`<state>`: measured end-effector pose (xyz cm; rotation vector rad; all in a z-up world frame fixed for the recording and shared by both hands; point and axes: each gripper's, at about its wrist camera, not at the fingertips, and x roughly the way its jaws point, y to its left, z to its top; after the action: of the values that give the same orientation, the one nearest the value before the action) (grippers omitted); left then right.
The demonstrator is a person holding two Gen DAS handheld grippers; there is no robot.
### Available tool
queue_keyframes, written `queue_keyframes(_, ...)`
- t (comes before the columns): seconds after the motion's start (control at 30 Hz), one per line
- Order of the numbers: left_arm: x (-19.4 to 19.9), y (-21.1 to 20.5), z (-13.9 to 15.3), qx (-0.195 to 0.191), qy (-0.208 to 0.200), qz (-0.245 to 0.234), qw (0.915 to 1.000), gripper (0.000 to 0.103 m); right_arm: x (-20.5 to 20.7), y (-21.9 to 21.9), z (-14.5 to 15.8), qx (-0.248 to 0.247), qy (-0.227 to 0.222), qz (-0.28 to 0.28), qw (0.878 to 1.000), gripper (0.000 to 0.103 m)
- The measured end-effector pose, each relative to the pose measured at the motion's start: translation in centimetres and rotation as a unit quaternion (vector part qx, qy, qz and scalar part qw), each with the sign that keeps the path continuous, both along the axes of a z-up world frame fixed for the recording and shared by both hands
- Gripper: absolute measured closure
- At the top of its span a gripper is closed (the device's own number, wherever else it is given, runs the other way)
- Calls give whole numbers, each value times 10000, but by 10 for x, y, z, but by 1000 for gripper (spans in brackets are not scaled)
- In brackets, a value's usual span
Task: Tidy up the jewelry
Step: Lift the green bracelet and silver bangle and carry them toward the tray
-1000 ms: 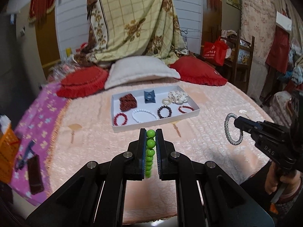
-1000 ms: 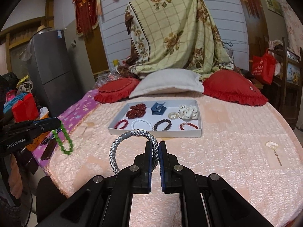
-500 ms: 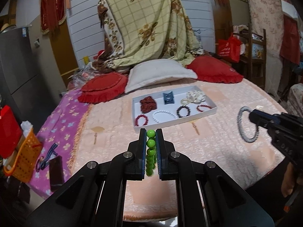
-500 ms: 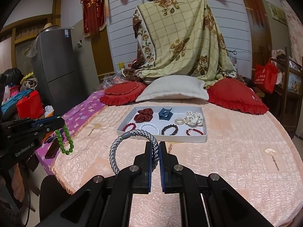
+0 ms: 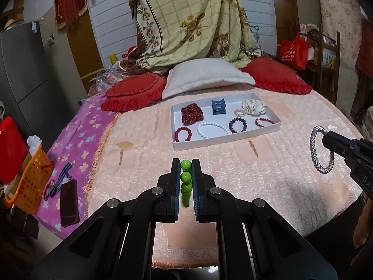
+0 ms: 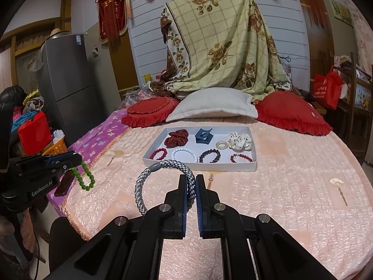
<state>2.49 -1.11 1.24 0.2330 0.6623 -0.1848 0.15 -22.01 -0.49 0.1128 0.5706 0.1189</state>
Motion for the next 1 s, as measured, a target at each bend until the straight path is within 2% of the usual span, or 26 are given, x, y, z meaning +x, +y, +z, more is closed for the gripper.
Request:
queue_keyframes(0.5, 47, -15, -36, 208, 550, 21, 9983, 95, 42, -13, -30, 160, 482, -72, 9987, 97)
queue_keyframes(1.0, 85, -18, -22, 85, 587, -100, 9982, 95, 73, -33, -19, 120, 546, -229, 9982, 97)
